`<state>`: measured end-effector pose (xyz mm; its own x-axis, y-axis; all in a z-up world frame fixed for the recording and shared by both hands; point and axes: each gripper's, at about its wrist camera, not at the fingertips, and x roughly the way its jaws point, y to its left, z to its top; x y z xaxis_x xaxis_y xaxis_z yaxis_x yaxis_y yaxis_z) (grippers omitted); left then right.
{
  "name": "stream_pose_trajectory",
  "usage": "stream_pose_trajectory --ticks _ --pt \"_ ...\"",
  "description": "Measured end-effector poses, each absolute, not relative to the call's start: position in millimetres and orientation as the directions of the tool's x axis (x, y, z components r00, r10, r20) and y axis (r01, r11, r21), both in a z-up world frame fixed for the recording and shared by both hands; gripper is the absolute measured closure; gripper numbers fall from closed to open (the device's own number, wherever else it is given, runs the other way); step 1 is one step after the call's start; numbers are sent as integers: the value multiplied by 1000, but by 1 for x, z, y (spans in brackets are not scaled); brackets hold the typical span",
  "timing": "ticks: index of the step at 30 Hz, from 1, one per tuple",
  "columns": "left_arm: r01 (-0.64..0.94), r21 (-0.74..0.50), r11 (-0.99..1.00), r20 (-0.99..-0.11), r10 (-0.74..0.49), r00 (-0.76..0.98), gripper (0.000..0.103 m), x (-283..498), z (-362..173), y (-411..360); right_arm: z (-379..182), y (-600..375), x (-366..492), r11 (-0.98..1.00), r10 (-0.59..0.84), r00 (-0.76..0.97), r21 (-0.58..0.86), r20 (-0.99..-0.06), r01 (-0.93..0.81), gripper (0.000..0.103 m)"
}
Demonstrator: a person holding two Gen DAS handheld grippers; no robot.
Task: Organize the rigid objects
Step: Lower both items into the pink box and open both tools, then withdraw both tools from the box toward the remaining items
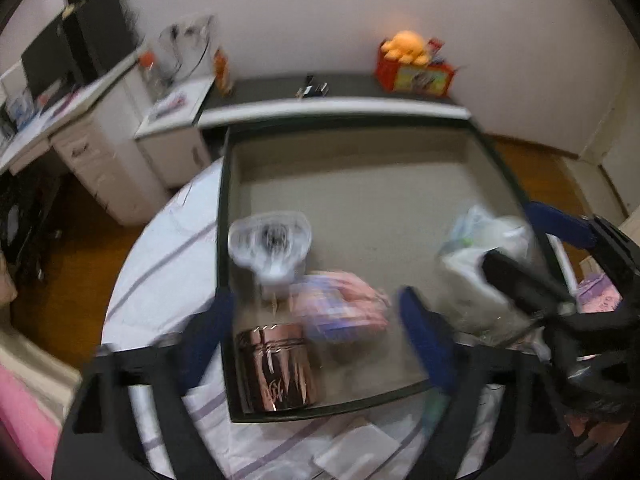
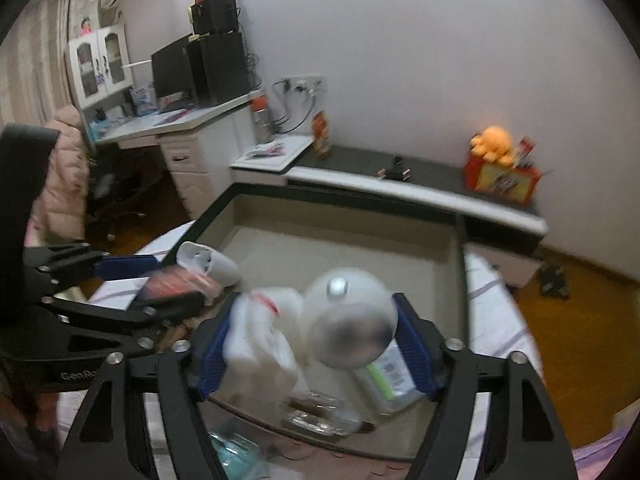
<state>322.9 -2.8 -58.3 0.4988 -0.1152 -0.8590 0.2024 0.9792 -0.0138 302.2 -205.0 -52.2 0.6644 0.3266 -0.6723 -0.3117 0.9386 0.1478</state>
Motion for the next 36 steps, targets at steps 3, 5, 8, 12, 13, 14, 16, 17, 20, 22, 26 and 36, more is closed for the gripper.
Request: stream_pose_trajectory --ticks 3,5,8,12,13,14,16,17,20,22,26,36 --pt "192 -31 981 -864 -123 489 8 325 -64 2 -59 -216 309 949 309 655 176 -690 -262 22" --pt "184 -18 983 -861 -109 496 8 325 -64 4 -60 -220 309 958 282 659 162 -698 -238 22" --pt "187 -10 982 -857 -105 504 8 325 -64 5 -60 -223 308 957 286 657 171 -697 -236 22" --pt "201 5 980 -847 -102 521 8 324 -61 1 -58 -219 308 959 276 661 151 -697 -241 22" --pt "203 10 979 -846 -100 524 8 323 -60 0 -58 -217 308 958 277 661 148 -698 -245 22" --pt "204 11 979 -845 -100 525 8 322 -59 -1 -58 -216 308 957 280 659 148 -698 -250 22" --pt "205 9 979 -845 -102 525 8 322 -58 -1 -57 -214 308 956 282 657 146 -700 -255 22" --pt "202 12 979 -844 -98 527 8 321 -58 -1 -57 -213 308 957 279 655 142 -702 -255 22" --pt "198 23 980 -840 -89 535 8 320 -55 0 -57 -213 308 958 271 655 134 -706 -252 22" --pt "197 21 980 -837 -90 539 8 318 -52 1 -55 -212 306 959 268 655 133 -706 -249 22" --pt "183 36 982 -828 -74 556 8 310 -43 4 -48 -216 297 964 252 667 122 -701 -236 22" --pt "164 80 983 -745 -50 665 8 247 -2 9 -2 -225 232 973 217 745 75 -630 -220 22"
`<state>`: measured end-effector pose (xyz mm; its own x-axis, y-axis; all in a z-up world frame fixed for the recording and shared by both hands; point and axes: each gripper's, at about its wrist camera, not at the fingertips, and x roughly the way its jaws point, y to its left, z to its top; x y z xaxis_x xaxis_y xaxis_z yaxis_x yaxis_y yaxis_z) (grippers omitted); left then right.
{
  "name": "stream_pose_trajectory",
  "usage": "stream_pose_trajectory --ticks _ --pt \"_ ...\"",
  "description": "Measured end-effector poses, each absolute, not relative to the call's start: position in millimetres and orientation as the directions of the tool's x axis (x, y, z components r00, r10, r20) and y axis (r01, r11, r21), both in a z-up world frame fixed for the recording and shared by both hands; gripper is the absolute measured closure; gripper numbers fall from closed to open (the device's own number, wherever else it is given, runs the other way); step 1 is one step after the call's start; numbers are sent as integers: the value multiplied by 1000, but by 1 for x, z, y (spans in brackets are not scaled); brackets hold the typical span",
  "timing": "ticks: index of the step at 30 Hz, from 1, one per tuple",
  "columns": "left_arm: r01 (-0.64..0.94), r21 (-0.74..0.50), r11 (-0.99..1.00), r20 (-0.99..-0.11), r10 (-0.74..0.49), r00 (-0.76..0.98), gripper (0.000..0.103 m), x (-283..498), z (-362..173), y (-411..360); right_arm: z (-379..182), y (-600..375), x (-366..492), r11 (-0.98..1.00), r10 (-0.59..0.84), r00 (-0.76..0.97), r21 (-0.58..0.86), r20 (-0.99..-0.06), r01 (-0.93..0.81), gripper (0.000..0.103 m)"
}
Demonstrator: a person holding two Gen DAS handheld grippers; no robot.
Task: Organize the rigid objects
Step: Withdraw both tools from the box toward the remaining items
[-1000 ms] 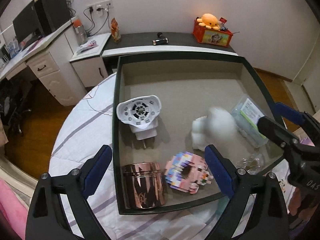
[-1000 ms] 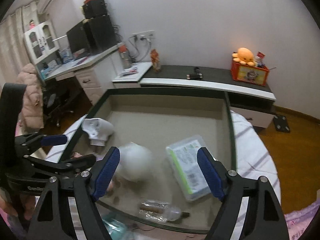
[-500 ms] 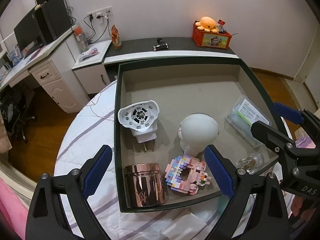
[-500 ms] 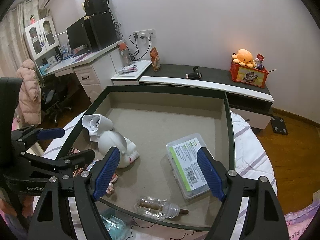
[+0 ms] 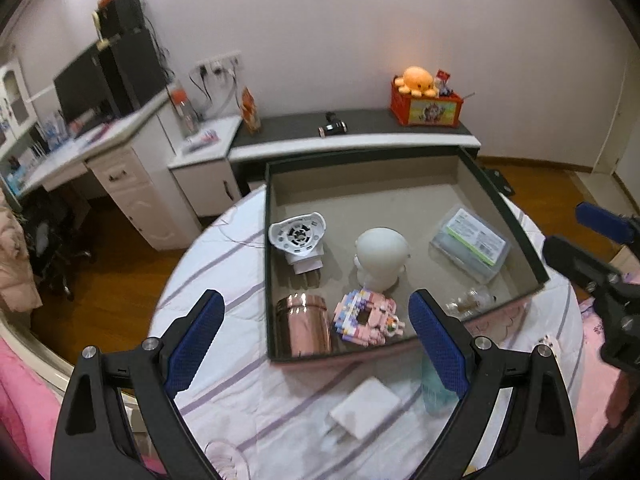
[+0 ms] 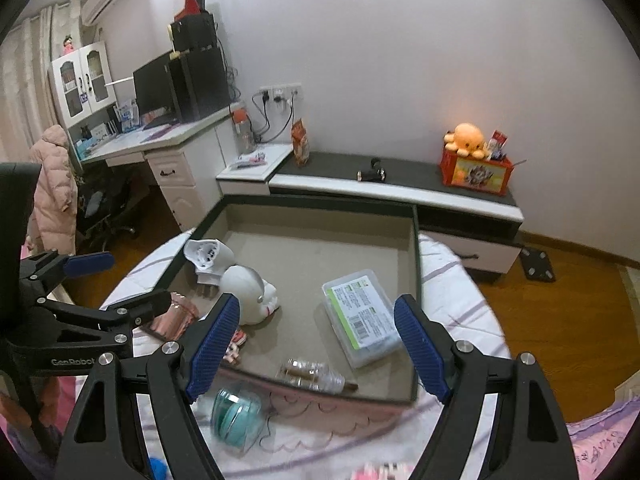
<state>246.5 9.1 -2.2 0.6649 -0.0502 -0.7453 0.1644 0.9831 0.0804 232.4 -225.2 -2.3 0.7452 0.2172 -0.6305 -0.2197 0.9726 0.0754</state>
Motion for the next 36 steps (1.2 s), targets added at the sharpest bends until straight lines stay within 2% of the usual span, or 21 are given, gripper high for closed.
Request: stream_pose_trajectory --ticks 5,12,25,28,36 --pt "158 46 986 -703 -81 706 8 201 19 15 23 -229 184 977 193 791 41 -580 -209 22" --pt "162 63 985 -642 -85 762 8 141 41 14 43 -230 115 981 167 834 5 -526 -193 22" --pt "143 74 987 -567 -76 820 3 54 41 12 40 -240 26 992 89 888 -36 -451 -117 22" --pt "130 74 989 -568 -65 820 3 46 35 11 29 -242 15 995 54 882 -45 -468 -85 22" --pt "96 85 992 -571 -31 821 2 37 29 17 24 -241 7 995 70 873 -33 -482 -98 22"
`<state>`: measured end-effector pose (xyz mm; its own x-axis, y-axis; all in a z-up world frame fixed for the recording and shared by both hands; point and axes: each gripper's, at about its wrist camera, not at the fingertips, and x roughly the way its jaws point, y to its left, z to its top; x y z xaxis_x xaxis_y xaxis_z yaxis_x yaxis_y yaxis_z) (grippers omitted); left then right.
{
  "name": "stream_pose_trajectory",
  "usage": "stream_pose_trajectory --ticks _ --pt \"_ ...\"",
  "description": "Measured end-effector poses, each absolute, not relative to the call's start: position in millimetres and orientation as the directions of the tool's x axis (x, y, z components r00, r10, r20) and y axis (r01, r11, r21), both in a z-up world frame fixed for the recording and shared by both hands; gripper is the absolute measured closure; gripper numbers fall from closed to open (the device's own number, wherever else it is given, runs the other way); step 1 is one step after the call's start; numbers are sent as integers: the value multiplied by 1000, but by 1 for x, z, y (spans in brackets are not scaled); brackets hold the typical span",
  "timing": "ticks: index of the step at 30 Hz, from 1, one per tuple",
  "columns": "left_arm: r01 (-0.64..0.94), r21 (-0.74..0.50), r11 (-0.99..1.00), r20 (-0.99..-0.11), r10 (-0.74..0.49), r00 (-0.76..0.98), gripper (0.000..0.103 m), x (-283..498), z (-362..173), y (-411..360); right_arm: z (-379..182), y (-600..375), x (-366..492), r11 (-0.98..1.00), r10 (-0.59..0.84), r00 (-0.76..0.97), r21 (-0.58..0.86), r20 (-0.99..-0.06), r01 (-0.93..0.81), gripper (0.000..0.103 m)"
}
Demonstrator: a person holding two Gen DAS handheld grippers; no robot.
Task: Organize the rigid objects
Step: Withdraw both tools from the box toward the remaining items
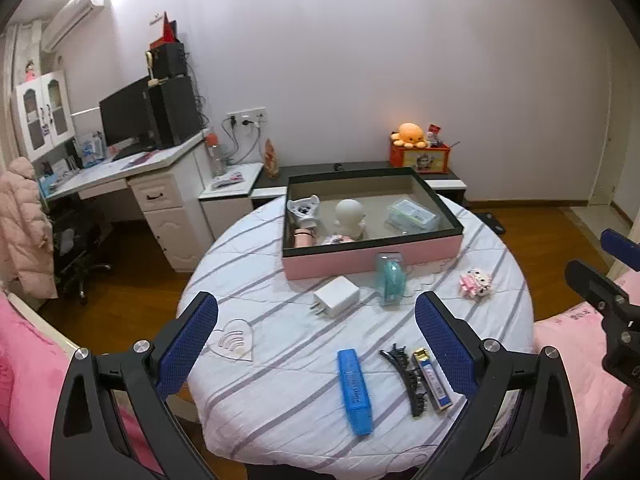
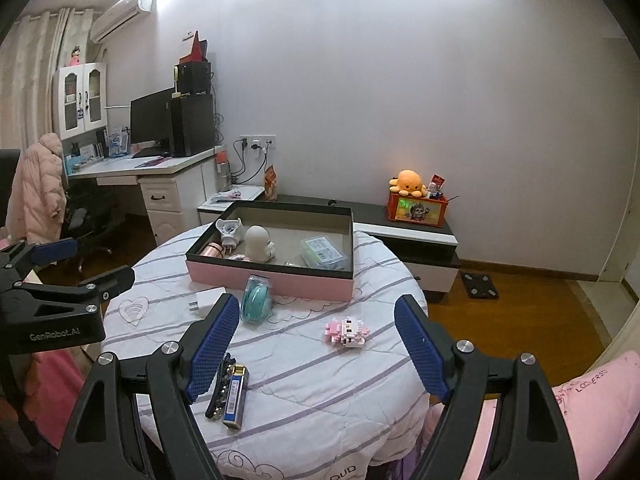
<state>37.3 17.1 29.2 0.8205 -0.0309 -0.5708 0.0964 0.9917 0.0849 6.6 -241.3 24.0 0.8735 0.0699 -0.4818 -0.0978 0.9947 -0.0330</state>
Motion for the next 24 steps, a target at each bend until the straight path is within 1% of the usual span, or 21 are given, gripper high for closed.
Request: stream_pose_trajectory --ticks 16,24 --pt "96 80 992 -592 -31 805 1 41 23 17 24 -252 8 997 74 866 17 -495 -75 22" --pt "83 90 993 -601 -12 799 1 46 20 19 19 -260 17 998 62 852 32 -520 -54 22"
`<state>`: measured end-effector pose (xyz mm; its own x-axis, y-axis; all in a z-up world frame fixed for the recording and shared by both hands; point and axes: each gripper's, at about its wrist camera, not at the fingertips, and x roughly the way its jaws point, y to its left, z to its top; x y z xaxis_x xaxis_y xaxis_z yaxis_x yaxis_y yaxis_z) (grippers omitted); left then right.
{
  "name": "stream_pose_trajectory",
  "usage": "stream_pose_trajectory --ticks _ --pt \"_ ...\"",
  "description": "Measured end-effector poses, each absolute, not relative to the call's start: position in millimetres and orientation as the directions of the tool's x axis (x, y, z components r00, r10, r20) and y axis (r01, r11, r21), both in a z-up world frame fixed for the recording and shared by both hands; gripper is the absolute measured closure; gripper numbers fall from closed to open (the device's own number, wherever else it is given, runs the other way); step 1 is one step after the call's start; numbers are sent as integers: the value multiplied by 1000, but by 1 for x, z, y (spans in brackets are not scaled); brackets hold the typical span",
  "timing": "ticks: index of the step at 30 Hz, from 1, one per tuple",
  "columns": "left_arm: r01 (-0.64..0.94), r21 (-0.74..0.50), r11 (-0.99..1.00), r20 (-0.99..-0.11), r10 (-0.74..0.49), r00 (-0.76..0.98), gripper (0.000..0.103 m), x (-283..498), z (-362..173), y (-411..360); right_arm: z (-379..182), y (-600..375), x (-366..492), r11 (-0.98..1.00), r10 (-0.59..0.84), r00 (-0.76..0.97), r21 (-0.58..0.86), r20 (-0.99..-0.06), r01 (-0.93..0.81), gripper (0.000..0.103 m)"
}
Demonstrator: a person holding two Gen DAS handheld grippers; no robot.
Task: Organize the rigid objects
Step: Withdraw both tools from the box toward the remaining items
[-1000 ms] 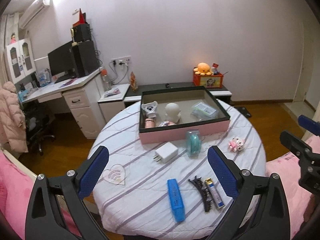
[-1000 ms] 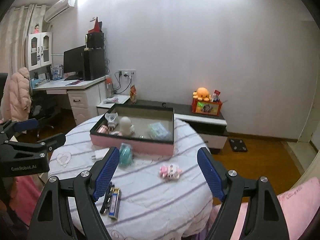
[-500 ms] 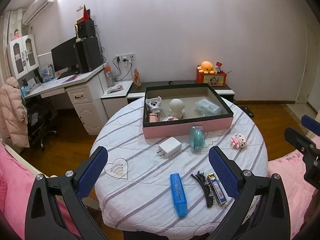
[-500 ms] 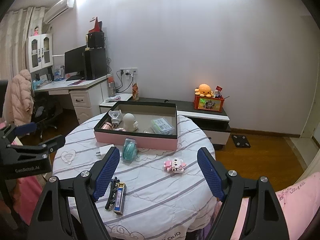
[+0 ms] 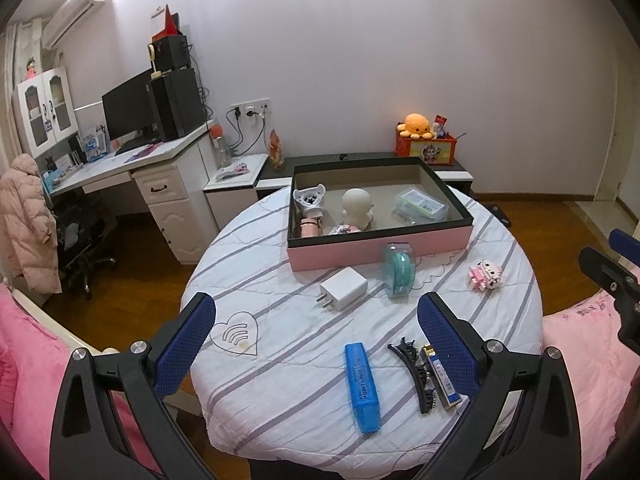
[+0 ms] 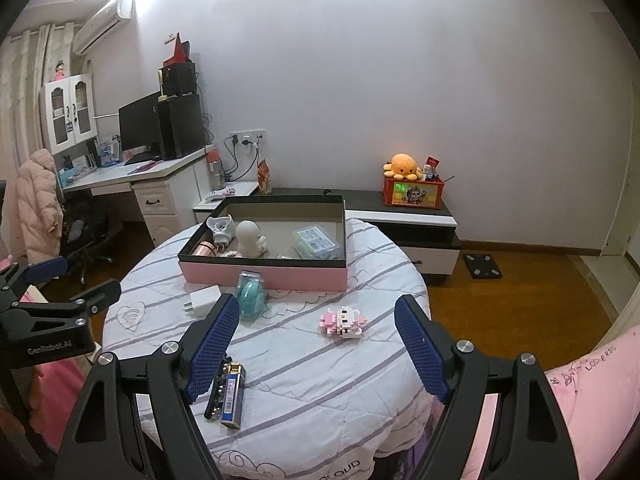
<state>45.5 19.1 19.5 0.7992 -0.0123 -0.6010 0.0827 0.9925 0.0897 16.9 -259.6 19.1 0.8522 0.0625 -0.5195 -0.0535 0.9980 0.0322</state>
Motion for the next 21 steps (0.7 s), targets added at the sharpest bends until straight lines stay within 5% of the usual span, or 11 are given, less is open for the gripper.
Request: stream_pose_trajectory --ticks 21 --pt "69 89 994 -787 27 616 0 97 -58 35 -52 -274 68 999 -51 700 -27 -712 45 22"
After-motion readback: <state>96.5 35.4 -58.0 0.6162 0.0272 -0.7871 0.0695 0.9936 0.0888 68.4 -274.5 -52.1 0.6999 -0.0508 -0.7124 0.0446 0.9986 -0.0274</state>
